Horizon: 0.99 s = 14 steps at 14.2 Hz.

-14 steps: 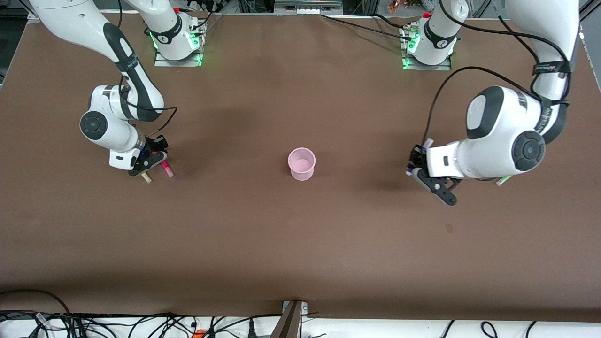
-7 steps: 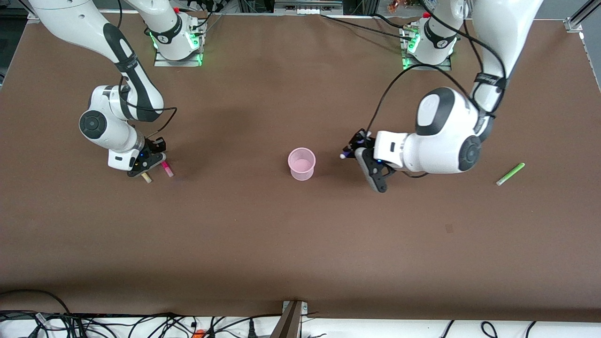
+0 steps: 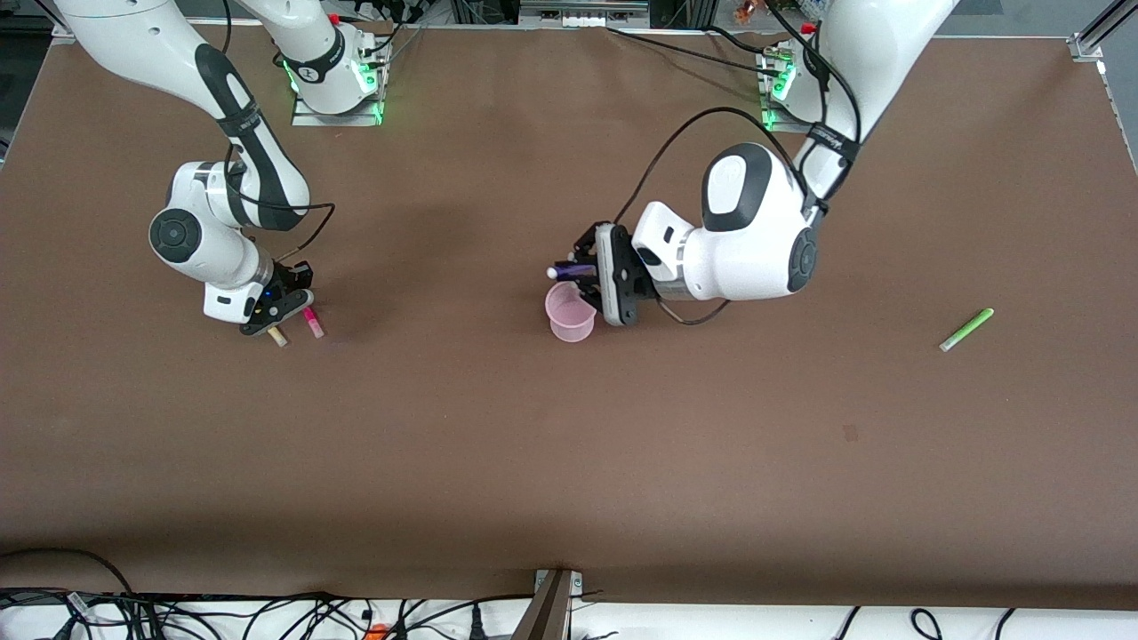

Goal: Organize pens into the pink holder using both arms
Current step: 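Carry the blue marker with the left gripper over the pink holder, then drop the blue marker into the holder while the right gripper lifts the pink marker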

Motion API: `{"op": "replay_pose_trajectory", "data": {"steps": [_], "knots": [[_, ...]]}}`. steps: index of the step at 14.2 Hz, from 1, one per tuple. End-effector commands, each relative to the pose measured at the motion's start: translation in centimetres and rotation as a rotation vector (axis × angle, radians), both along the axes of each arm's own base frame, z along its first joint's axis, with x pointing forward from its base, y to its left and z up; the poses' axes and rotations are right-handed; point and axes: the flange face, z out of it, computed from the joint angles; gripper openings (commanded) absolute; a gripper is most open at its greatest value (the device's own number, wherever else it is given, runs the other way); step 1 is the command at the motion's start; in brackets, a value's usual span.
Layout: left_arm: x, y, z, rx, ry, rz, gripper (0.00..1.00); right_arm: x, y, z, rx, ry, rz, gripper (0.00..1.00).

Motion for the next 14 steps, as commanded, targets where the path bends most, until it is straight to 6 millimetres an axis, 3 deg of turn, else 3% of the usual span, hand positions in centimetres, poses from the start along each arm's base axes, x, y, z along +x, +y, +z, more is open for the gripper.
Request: {"op": "replay_pose_trajectory", "data": {"steps": [1,3,6,10,14], "knots": [[0.3,-1.2,-4.1,-0.194,-0.132,-0.055,0.0,0.1,0.6,2.2,0.006,-0.013,0.007,0.0],[0.3,-1.2,-5.4,-0.228,-0.204,-0.09,0.0,0.4,1.5,4.4,0.014,-0.019,0.037,0.0],[0.6,-0.7,-5.7,-0.235,-0.284,-0.131,0.0,1.0,1.9,7.4,0.015,-0.04,0.057,0.0],[1.5,-0.3,-5.8,-0.227,-0.412,-0.153,0.0,1.9,4.4,11.8,0.026,-0.079,0.101,0.0],[1.7,0.2,-8.0,-0.22,-0.448,-0.173,0.0,5.2,5.9,19.6,0.025,-0.029,0.119,0.0]]}}
